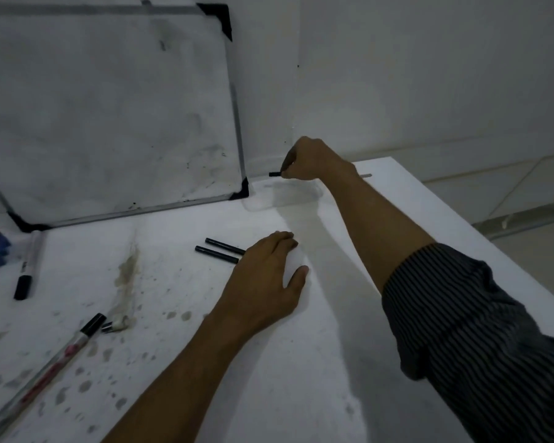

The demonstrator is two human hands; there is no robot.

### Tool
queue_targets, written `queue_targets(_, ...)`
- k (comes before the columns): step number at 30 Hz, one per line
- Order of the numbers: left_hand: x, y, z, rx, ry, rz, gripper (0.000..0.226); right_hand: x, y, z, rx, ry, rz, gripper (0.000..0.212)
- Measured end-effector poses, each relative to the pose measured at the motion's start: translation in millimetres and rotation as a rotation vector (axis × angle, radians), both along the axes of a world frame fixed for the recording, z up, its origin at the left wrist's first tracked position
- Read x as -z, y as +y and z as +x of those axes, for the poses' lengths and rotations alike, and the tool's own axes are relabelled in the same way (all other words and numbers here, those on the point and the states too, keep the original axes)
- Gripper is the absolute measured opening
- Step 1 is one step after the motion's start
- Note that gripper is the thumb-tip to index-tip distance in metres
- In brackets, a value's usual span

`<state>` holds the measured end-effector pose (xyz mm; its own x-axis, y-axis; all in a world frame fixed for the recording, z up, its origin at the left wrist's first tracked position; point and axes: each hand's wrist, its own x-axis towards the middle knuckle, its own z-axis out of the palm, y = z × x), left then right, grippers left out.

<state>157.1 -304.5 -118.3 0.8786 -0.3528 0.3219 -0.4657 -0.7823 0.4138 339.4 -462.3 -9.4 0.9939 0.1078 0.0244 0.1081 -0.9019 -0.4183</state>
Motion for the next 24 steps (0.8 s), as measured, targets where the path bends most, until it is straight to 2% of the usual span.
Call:
queue_targets(3,1,-1,1,0.002,0.014,-0.005,0.062,8,8,12,0.015,0.078,-0.107,0.038)
queue_targets(7,1,-1,1,0.004,0.028,-0.013,0.064,13,10,15,0.054,0.088,-0.088,0.037)
queue_targets(10,-1,-2,0,0.006,0.036,-0.008,0.064,5,9,3,0.117,0.004,0.055,0.029)
queue_targets(15,-5,-3,-3,0.031,0.01,0.026,0.059,-5,-5,-72,0.258,-0.303,0.37,0.02)
queue_targets(18,-11,0,-6,0.04,0.004,0.024,0.057,17,-16,-138,0.321,-0.296,0.533,0.021)
queue_targets(22,-24,6,-23,0.079,0.056,-0.039,0.053,52,-18,-210,0.452,-0.243,0.641,0.029)
queue_targets(24,-32,13,-38,0.092,0.075,-0.07,0.053,64,-10,-233,0.475,-0.22,0.678,0.026)
